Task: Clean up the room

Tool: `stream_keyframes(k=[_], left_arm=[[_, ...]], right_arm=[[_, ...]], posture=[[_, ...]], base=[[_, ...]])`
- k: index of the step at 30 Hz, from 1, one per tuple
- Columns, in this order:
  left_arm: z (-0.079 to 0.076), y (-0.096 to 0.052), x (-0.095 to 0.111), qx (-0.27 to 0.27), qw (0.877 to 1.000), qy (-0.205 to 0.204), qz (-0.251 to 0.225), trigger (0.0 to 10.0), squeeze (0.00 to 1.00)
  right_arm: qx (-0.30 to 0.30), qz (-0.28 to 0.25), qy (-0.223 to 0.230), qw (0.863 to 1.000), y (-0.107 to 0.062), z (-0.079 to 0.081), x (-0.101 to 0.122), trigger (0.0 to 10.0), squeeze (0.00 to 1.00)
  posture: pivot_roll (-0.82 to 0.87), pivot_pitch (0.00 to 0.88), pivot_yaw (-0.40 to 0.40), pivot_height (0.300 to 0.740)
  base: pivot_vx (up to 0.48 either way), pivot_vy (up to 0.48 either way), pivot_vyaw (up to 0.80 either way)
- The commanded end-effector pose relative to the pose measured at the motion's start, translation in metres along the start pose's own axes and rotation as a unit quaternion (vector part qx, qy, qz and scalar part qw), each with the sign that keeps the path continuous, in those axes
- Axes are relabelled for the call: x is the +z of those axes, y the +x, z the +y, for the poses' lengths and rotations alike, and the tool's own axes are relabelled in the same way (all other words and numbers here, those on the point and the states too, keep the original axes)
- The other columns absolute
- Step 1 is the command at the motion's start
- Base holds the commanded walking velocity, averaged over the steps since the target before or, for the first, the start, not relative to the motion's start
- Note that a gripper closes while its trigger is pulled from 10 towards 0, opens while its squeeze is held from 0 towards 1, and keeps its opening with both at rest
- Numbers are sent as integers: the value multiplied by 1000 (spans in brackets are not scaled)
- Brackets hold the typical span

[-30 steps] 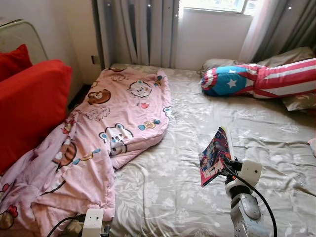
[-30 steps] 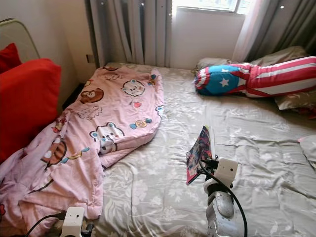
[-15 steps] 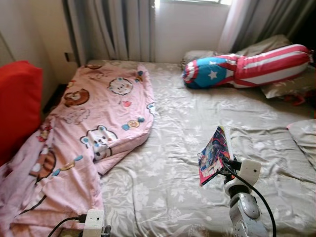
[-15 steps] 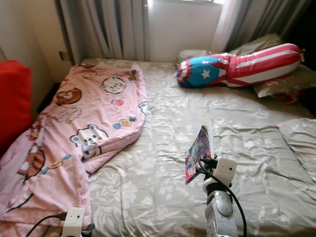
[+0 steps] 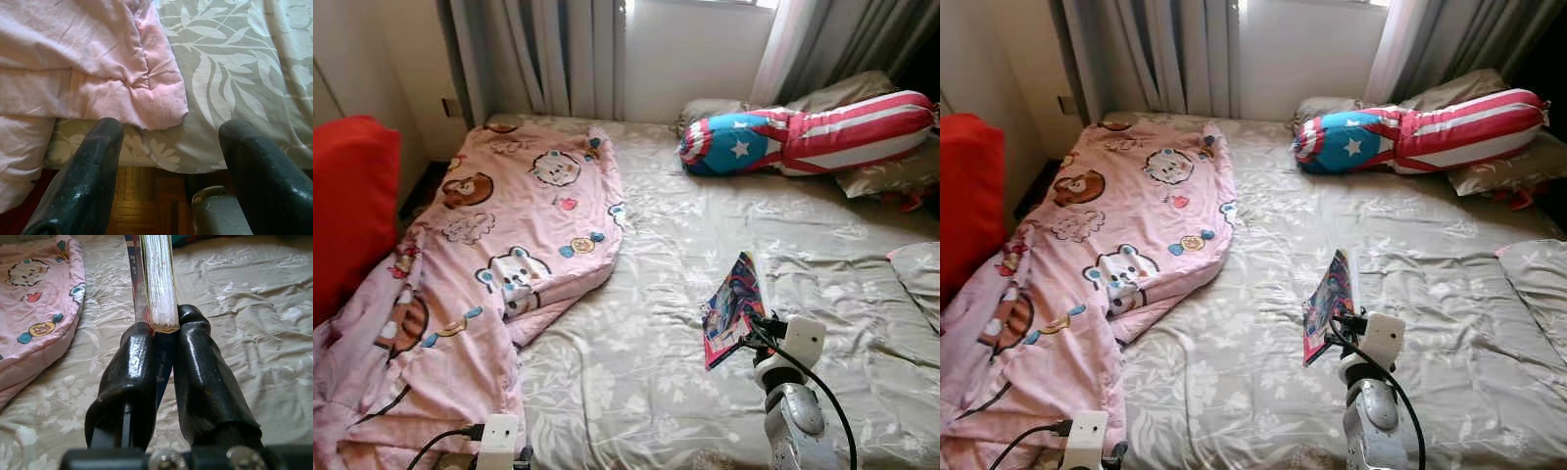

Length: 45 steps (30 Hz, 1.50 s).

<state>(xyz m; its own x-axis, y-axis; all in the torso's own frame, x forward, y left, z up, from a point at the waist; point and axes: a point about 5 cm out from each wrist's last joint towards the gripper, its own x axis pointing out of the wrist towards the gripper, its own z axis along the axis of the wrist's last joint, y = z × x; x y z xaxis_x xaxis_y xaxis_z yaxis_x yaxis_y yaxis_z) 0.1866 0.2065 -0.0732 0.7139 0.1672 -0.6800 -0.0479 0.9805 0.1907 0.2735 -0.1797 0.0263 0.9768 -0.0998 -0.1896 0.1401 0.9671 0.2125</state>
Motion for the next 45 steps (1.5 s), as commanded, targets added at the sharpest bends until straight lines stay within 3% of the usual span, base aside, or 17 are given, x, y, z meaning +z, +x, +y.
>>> stream_keyframes(k=[1, 18, 45], left_arm=[[-3, -1, -3, -6, 1000, 13, 5, 10000, 0], [-4, -1, -3, -5, 1000, 10, 4, 10000, 0], [-3, -1, -4, -5, 1000, 14, 14, 10000, 0]], right_arm=[[-5, -23, 0, 1000, 2, -3, 8, 10000, 0], [-5, -18, 3, 1000, 2, -1, 7, 10000, 0], [20, -13, -14, 1000, 1, 4, 2, 10000, 0]], posture=[[10, 0, -92, 740], [12, 0, -97, 740], [12, 0, -85, 740]], base=[[0, -247, 0], [0, -261, -614], [0, -304, 153]])
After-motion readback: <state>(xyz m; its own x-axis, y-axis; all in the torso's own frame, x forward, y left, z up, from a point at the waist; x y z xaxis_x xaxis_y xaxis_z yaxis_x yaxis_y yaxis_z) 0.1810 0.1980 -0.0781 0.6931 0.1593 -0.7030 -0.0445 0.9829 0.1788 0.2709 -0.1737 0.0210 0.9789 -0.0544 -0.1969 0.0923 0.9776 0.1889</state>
